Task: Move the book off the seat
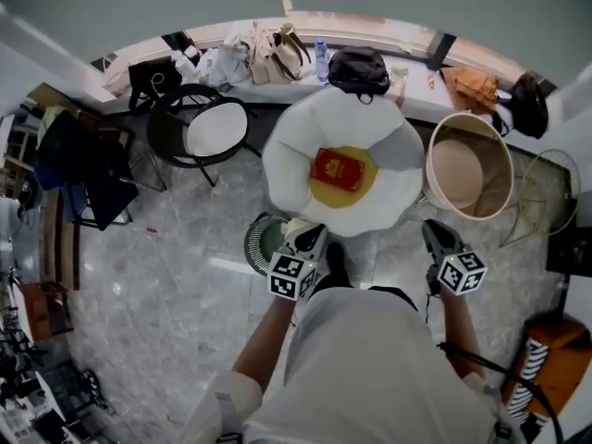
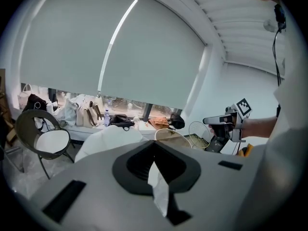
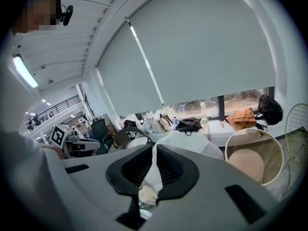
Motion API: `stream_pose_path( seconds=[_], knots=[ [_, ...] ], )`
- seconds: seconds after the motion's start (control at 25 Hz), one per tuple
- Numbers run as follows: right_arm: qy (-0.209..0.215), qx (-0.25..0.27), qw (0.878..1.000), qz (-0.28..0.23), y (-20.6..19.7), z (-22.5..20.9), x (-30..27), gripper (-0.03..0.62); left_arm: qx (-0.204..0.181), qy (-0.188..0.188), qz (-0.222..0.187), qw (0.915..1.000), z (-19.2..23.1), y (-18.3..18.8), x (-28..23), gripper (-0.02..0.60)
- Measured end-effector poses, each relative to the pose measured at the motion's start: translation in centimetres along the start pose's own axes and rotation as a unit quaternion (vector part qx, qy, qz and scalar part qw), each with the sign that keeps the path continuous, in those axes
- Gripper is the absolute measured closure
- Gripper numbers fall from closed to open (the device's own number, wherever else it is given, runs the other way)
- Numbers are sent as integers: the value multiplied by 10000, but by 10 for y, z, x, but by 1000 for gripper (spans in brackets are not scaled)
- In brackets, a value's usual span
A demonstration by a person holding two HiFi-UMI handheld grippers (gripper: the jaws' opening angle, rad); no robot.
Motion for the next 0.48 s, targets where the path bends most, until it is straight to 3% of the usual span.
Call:
stream_pose_path(
  seconds=[0.16,0.48],
  knots=[
    [66,-165,9995,243,1,-9,-38,545,165,136,-10,9998,27,5,-20,578],
    [530,105,9964,647,6,-31,-95,543,522,166,-41,9985,40,8,-59,578]
  ],
)
Point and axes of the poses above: the fingertips, and each gripper's own axes: x backward along the fingers, z to its left, y out of its top, the point moved 1 cm from there along x, backward along the fingers, and after that the axes turned 4 degrees about x, right-handed, at the moved point
